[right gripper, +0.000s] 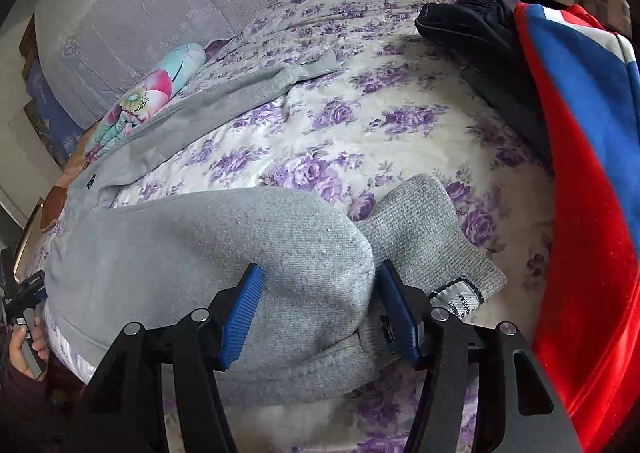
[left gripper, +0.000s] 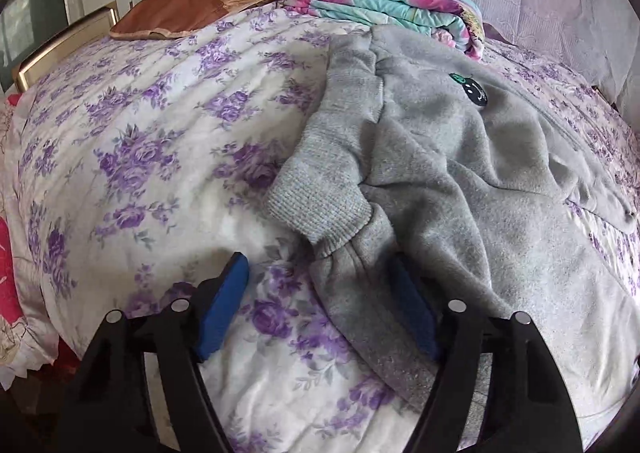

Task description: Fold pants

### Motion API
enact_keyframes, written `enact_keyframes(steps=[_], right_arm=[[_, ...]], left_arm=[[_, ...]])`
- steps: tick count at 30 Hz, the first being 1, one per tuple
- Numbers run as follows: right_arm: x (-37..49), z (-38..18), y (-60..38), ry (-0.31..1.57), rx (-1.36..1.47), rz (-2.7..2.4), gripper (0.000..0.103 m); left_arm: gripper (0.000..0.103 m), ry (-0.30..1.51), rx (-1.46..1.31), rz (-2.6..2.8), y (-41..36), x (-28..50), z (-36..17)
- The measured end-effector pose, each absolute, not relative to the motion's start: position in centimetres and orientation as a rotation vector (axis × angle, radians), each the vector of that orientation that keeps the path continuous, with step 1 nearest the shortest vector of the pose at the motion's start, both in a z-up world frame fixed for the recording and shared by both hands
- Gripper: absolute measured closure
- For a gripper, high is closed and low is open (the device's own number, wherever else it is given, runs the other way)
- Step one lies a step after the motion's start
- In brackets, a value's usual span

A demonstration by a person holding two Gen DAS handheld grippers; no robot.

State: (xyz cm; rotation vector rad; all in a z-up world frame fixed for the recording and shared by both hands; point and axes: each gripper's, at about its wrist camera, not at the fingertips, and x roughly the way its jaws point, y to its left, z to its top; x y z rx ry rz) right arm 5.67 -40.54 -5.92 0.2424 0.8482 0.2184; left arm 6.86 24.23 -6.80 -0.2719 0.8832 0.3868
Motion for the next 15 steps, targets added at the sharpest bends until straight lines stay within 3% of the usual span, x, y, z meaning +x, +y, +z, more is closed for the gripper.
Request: enact_keyframes(steps=[2,5,8,10,15], right_arm=[[5.7,-5.9,-40.1,0.850,0.211,0.214,0.040],[5.6,-6.1,-39.7,0.845,0.188,0.215,0.038],[5.4,-6.2,-39.7,0.839,0.174,0.217,0.037],[5.3,-6.2,-39.7,0.834,0.170,0.218,0.036],[5.3,-6.2,-39.6,0.830,0.166,0.219,0.035]], left_arm=[[0.043,0.881,-0.246,0.389,23.5,7.1,-6.5],[0.043,0.884,-0.221,0.407,23.2,7.2,-6.2],[0.034,0.886,-0.241,0.435,23.6,6.9,-6.2],[0.021,0.883,-0.274,0.454,24.2,6.6,-6.4],[0.016,0.884,-0.288,0.465,24.6,6.4,-6.6]])
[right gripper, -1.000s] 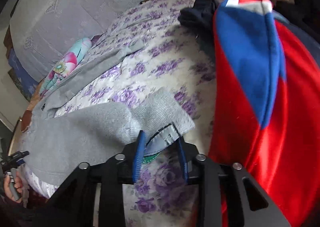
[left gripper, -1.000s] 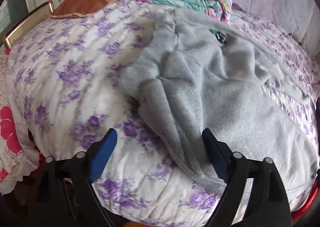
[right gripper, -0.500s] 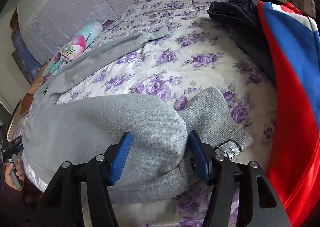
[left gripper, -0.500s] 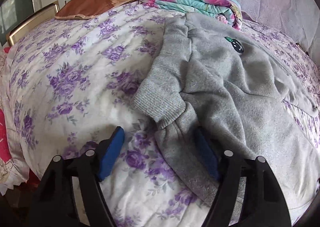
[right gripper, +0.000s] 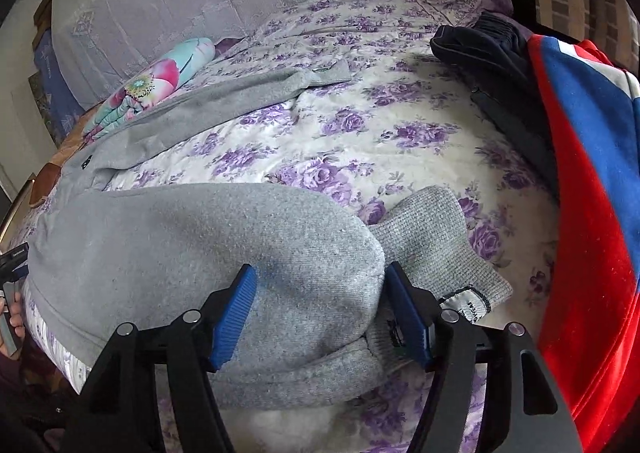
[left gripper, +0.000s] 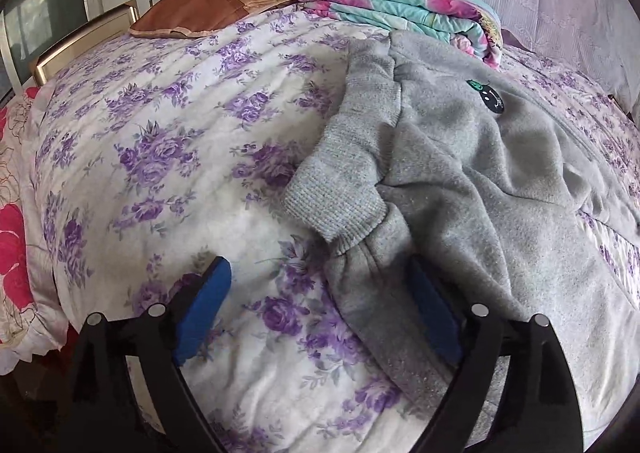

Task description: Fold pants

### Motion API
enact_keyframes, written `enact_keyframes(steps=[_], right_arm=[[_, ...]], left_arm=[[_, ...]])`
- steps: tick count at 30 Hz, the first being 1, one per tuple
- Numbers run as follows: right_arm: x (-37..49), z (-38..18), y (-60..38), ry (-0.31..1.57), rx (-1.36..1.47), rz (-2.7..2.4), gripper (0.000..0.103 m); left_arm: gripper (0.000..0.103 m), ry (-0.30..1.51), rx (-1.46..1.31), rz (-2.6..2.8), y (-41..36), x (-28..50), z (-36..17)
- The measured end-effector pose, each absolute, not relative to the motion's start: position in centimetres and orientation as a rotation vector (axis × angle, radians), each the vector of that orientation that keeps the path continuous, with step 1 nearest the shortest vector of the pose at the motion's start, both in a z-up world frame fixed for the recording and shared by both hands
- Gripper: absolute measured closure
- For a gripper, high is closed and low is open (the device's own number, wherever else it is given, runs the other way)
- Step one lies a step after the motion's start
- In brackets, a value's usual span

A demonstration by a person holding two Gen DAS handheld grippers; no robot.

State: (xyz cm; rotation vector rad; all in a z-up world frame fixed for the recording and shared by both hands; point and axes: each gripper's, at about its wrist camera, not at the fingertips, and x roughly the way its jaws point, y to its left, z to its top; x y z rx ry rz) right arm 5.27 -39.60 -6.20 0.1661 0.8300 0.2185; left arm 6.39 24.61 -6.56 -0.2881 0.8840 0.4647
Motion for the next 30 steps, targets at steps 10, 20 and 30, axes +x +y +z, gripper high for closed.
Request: enact_keyframes(steps=[10,20,30], right_arm=[[5.1,-6.2,-39.4,0.826,0.154,0.221,0.033],[5.2,-6.1,-39.3,0.824,0.152,0.218,0.030],[5.0,-5.2,-40.1,0.793,0.166,0.196,0.055]], left_arm=[[0.024,0.885,-0.403,0.371,25.1,4.8,-5.9],[0.036,0.829,-0.974,0.050,30.6,5.4,-8.3],[0.089,0.761,-0.910,0.115,29.7,3.9,-6.1]])
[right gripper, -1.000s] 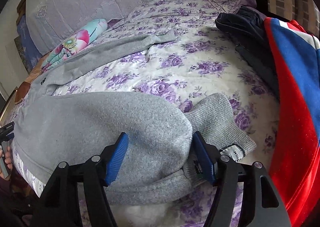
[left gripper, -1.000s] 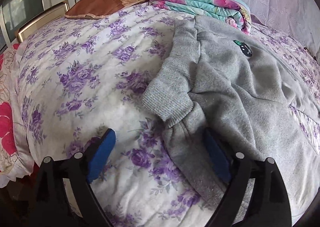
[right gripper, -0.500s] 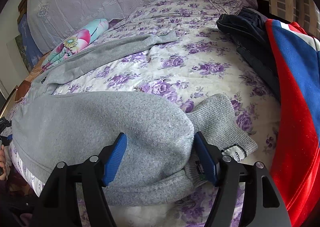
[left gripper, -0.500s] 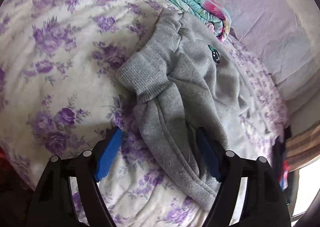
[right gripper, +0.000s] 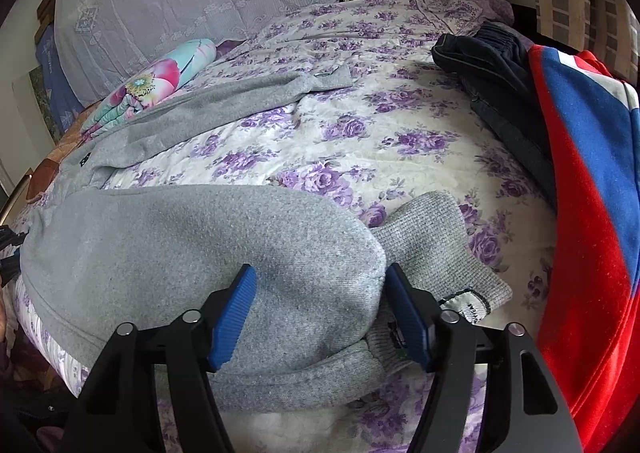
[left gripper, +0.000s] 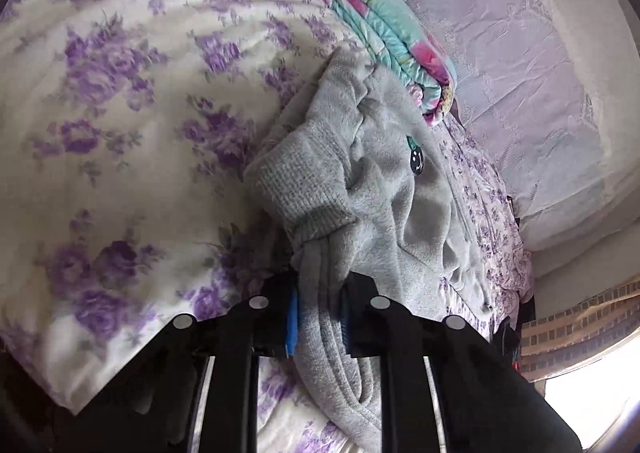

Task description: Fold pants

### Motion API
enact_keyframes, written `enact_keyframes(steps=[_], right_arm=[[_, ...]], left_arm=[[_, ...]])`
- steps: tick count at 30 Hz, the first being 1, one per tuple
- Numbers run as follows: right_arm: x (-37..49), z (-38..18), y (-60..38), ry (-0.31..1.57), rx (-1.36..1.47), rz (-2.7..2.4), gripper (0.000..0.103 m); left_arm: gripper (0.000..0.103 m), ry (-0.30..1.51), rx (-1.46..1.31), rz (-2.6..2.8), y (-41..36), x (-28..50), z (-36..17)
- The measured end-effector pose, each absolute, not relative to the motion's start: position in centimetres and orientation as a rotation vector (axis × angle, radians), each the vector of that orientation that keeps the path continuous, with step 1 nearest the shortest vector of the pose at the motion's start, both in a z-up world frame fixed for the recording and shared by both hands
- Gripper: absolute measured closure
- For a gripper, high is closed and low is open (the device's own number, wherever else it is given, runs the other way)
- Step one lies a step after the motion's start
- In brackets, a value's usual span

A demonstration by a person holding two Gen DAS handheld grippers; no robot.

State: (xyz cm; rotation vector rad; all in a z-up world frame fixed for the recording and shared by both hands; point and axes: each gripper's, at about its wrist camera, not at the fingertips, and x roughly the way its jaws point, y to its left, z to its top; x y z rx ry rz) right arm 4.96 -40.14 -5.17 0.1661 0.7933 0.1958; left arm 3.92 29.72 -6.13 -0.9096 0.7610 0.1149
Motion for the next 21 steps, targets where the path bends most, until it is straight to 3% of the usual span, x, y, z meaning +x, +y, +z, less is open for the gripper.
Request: enact_keyframes(steps=[1,4,8,17,21], right_arm=[[4.9,-4.7,-40.6,0.784,0.178,0.198,0.062],[5.6,-4.8,-41.3,0.826,0.154,0.170,0.061],[6.2,-6.4,-40.9,0.849,0.112,0.179,0.059],[4.6,-3.0,-40.2,0.752,0.106,0.243,0.058],[6.8,-6.3,-39.4,0.898,0.073,0.214,0.057]], left_arm=[[0.089,0.743,-0.872,0.136,29.5,3.0,-5.0],[0.089,0.784,-0.737,0.219,29.0,1.9,-4.2],[0.087,0.880,-0.711,0.265,29.7,2.0,-8.6],[0.081,0.826,-0.436,0.331,26.5,0.1,-1.0],[0.053,0.767,-0.378,0.234,23.3,0.9,1.4]])
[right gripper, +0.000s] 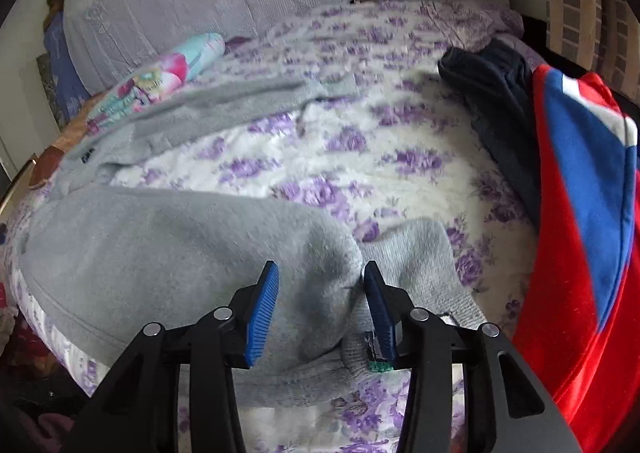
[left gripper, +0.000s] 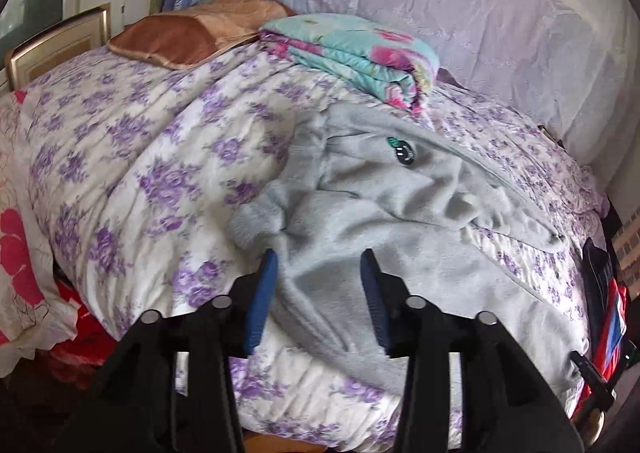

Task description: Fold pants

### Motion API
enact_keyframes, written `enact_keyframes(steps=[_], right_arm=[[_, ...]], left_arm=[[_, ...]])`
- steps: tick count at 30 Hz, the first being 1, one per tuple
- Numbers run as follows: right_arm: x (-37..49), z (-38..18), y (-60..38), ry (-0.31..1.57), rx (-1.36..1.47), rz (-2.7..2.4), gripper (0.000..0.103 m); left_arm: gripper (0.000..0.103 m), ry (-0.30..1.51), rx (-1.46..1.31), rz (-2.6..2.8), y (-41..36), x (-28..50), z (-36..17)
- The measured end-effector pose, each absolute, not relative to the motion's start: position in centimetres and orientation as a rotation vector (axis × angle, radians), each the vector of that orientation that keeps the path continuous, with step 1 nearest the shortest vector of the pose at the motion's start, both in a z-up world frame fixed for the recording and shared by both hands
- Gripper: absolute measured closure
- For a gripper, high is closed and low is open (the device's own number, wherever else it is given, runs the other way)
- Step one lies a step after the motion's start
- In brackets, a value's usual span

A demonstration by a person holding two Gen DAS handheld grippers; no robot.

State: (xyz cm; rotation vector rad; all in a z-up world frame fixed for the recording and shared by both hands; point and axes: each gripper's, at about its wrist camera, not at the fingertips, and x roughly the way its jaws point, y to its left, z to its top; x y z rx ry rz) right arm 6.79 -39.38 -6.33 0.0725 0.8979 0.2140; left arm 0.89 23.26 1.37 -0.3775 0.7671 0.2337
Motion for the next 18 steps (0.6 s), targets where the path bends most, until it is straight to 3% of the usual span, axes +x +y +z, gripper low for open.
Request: enact_keyframes(steps=[5,11,12,13,15,18], right_arm=[[6.4,-6.0,-38.5,0.893,0.015,0.225,0.046],[7.4,-2.4,-37.4,0.877,0.021,0.278,0.045],[8.1,-0.9,-36.4,0.855,0.002,0.308,0.045],[8.8,0.5,-35.1,0.834,-0.012,0.348,0.045],[11.0,3.2,-31.9,0.805,-0.036,0.437,0.045],[14.7,6.1,-25.0,0.767,-0.136,0.588,0.044]], left_arm=[[0.048,0.965,-0.305,0.230,21.7,6.1,-6.9],[0.049,0.909,-0.330,0.154,22.1,5.3,-3.3],[0.041,0.883,-0.334,0.144,22.1,5.4,-2.1],[0.025,0.853,-0.337,0.139,22.3,5.7,-0.9],[0.011,0.788,-0.367,0.156,23.4,6.7,1.1],[0.011,0.803,-0.496,0.136,26.0,10.9,1.9]])
